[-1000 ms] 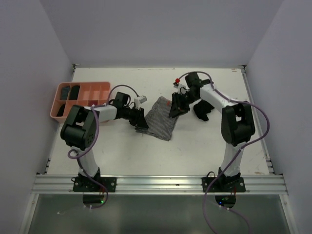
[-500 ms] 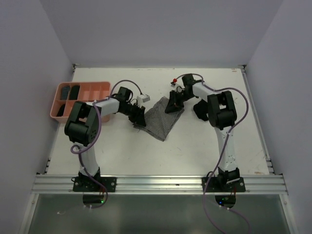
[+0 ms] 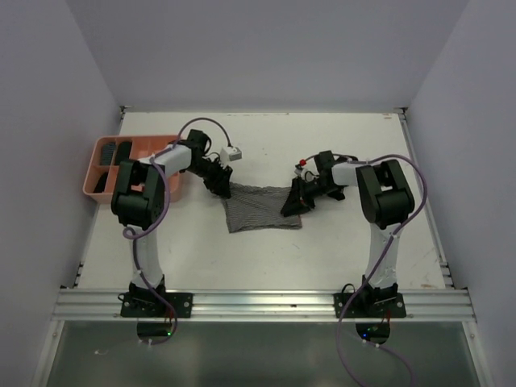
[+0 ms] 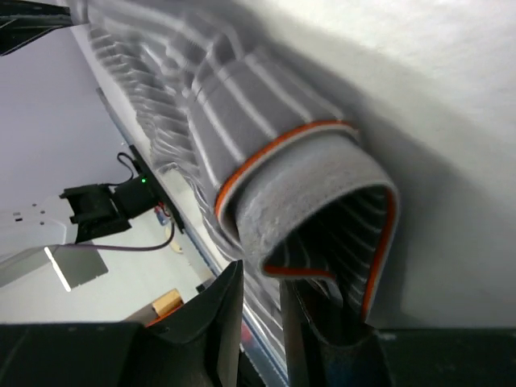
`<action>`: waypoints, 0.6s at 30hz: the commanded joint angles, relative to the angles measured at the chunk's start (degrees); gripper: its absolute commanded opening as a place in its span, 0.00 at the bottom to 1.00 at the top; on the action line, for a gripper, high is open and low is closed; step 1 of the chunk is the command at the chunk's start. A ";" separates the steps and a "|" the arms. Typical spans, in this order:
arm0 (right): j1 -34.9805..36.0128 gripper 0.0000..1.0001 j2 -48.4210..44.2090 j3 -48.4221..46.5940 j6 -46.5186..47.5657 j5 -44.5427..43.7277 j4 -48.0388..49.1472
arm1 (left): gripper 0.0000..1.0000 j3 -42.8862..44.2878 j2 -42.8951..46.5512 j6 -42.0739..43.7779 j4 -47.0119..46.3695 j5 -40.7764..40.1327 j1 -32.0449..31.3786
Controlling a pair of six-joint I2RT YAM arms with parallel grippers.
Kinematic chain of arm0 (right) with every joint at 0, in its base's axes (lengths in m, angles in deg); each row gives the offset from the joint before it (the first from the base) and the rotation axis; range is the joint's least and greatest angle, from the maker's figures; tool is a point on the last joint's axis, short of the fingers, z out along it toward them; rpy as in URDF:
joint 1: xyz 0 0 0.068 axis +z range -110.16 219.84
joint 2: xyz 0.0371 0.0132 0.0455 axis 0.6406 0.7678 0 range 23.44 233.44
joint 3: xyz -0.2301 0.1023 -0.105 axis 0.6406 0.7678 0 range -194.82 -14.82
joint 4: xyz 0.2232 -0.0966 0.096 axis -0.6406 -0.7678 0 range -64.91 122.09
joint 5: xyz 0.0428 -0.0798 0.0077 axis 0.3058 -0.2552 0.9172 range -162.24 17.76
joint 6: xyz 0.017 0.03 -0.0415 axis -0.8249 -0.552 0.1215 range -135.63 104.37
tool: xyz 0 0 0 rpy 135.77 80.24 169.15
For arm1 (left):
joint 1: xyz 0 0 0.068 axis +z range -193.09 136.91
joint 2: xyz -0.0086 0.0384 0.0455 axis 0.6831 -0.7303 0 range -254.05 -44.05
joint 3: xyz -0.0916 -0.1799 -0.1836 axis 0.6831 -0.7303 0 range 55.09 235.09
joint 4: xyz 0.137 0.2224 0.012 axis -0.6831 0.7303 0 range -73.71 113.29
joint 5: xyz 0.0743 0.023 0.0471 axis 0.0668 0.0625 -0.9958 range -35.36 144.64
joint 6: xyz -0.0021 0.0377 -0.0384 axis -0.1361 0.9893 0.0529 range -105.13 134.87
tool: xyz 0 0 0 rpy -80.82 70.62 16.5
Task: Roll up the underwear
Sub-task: Fold the underwear
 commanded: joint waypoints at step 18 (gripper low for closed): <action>1.49 0.32 1.05 -12.07 -20.83 4.67 22.03 | 0.48 -7.08 6.82 -26.26 -25.70 20.20 -2.21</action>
